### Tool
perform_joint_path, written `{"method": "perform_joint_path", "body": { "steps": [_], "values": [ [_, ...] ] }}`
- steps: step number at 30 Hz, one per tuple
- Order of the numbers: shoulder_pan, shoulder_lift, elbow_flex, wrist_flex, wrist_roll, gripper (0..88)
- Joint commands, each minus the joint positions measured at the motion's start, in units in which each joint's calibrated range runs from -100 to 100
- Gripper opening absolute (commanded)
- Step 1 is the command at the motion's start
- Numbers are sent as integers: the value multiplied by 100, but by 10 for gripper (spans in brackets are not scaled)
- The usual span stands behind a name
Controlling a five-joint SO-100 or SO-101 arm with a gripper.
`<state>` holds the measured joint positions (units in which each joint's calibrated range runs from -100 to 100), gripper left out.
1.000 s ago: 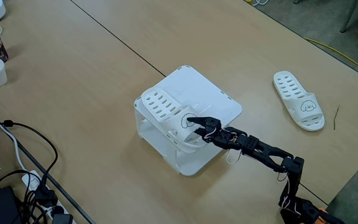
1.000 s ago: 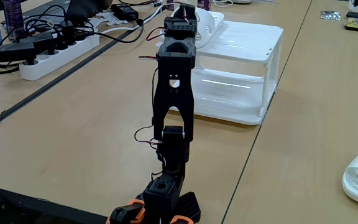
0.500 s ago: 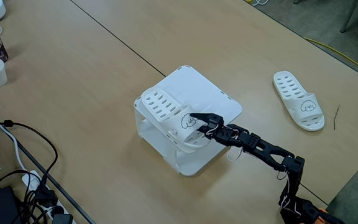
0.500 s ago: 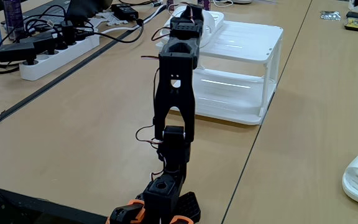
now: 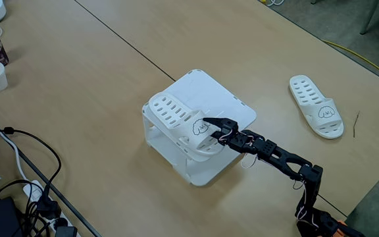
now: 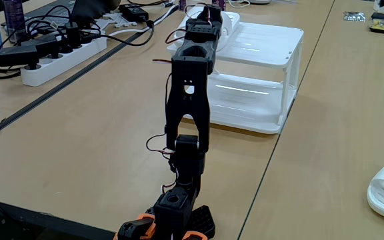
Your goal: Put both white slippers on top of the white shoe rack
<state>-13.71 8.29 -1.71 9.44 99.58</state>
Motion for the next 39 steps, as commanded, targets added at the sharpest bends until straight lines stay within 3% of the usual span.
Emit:
{"method": "perform_joint_path", "body": {
  "steps": [1, 21, 24, 32, 35, 39],
  "values": [
    [-44, -665, -41, 5, 42, 169],
    [104, -3071, 2440, 22, 42, 169],
    [960, -3475, 2575, 22, 42, 169],
    [4479, -3610, 3594, -38, 42, 169],
    [5326, -3660, 4487, -133, 42, 169],
    [5960, -3601, 5570, -1048, 42, 169]
  ]
}}
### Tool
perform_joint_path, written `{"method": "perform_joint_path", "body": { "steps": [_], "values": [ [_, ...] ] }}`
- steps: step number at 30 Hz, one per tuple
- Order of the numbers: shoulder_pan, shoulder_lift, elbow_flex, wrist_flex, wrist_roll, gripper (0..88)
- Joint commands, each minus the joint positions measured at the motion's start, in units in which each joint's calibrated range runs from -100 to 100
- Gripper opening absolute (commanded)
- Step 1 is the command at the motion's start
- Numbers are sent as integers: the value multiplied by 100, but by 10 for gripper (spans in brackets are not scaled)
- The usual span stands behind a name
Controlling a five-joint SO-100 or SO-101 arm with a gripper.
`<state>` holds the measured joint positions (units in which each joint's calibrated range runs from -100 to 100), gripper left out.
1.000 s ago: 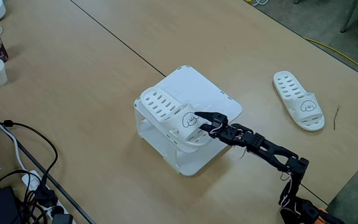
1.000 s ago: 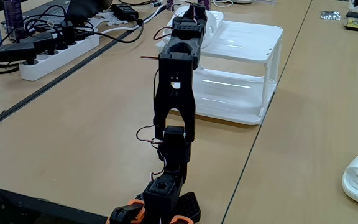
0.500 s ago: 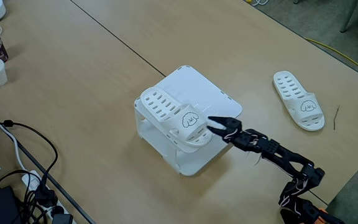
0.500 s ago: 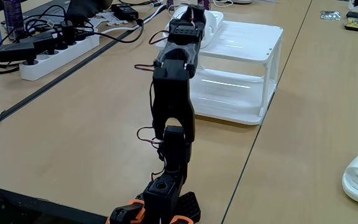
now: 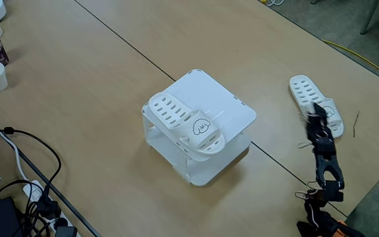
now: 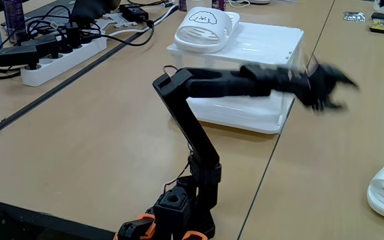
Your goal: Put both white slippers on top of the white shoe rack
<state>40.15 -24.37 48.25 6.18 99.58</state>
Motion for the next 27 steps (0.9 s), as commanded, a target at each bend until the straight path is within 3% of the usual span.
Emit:
{"method": "perform_joint_path", "body": {
  "steps": [1, 7, 13, 27],
  "values": [
    [656, -327, 890, -1015, 42, 169],
    [895, 313, 2099, -2758, 42, 171],
    [878, 1684, 1928, -4268, 42, 237],
    [895, 4478, -1013, -4570, 42, 241]
  ]
}}
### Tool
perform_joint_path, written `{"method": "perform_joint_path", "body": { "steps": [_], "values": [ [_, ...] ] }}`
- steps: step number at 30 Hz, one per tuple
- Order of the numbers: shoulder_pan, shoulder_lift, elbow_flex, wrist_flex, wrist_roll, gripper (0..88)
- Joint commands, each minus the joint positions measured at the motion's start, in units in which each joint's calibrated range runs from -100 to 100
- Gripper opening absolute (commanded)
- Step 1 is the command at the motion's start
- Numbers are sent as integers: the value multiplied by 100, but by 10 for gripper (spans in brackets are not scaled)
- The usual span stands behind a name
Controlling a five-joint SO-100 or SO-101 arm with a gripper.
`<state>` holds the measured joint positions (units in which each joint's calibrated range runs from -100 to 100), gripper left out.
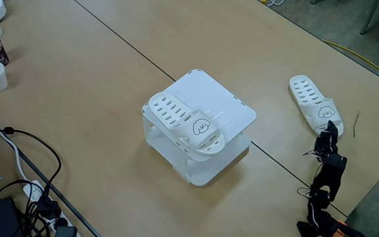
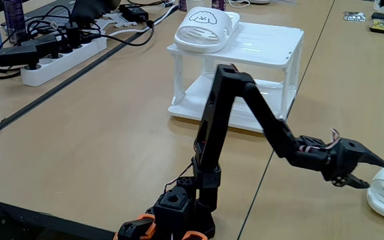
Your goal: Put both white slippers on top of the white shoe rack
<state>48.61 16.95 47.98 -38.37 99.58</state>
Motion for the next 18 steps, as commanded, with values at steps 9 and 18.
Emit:
{"method": "perform_joint_path", "body": {
  "steps": [9, 18],
  "values": [
    [48, 1641, -2637, -115, 42, 241],
    [106, 2281, -3783, -106, 42, 218]
  ]
}}
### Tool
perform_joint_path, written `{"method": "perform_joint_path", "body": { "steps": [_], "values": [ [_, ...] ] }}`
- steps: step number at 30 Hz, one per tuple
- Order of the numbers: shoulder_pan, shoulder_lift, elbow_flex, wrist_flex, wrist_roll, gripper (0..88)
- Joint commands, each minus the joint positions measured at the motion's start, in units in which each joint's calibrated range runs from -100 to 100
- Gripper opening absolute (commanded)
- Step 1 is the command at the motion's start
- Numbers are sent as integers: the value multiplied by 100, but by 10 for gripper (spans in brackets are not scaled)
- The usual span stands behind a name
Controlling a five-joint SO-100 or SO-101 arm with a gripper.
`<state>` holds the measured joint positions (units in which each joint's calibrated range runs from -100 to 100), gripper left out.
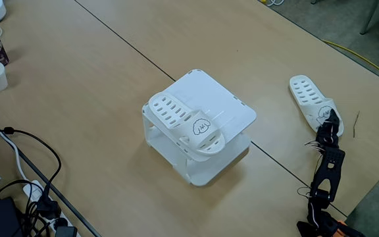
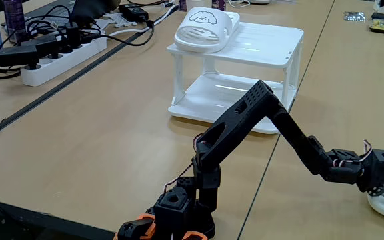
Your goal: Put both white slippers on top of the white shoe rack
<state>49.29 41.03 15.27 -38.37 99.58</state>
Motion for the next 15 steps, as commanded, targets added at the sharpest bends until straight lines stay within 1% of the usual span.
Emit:
{"method": "perform_joint_path", "body": {
  "steps": [1, 2, 4, 6, 7, 15],
  "values": [
    [38, -136, -513, -98, 42, 182],
    [46, -136, -513, -98, 42, 137],
    [38, -161, -503, -98, 42, 6],
    [5, -313, -476, -98, 42, 20],
    [-19, -422, -404, -89, 42, 9],
    [-809, -1659, 687, -89, 42, 8]
  ]
}}
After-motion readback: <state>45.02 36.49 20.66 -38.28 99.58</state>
